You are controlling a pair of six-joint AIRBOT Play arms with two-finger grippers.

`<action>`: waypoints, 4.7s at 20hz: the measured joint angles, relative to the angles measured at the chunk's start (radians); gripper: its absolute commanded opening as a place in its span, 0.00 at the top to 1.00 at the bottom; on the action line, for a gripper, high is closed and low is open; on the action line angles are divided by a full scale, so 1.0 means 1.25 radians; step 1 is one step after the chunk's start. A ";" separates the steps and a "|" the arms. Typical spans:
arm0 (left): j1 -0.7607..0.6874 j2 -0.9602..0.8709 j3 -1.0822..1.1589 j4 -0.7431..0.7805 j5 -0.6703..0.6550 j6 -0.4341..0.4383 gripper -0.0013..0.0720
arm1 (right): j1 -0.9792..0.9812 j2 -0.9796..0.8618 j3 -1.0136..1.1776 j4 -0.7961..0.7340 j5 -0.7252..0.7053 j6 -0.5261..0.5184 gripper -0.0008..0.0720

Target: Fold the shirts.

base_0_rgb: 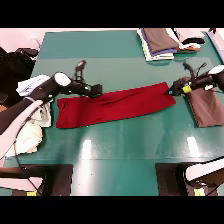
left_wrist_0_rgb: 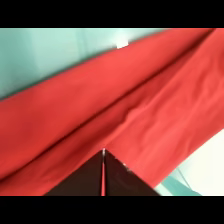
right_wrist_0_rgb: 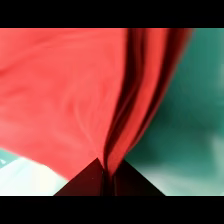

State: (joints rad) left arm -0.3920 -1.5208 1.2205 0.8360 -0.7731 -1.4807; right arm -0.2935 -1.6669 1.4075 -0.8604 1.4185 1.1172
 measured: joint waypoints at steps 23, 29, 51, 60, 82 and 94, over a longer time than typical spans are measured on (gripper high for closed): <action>0.124 0.034 0.159 0.074 -0.078 -0.026 0.95 | 0.529 0.174 0.245 0.162 -0.115 0.115 0.97; 0.327 0.293 0.159 0.173 -0.100 -0.025 0.95 | 0.773 -0.006 0.305 0.258 -0.309 0.015 0.63; 0.157 0.305 0.147 0.216 -0.157 -0.006 0.95 | 0.420 -0.076 -0.083 0.169 -0.233 0.113 0.29; 0.128 0.293 0.147 0.194 -0.153 -0.004 0.95 | 0.566 -0.229 0.144 0.202 -0.270 0.092 0.97; -0.030 0.291 0.147 0.186 -0.087 -0.030 0.95 | -0.202 0.027 0.291 -0.097 -0.259 0.211 0.97; -0.030 0.291 0.147 0.186 -0.092 -0.032 0.95 | -0.224 0.068 0.447 -0.121 -0.272 0.228 0.97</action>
State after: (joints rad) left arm -0.4294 -1.1564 1.4040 1.0691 -0.8883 -1.5211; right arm -0.5739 -1.5822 1.9663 -1.0111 1.0786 1.4021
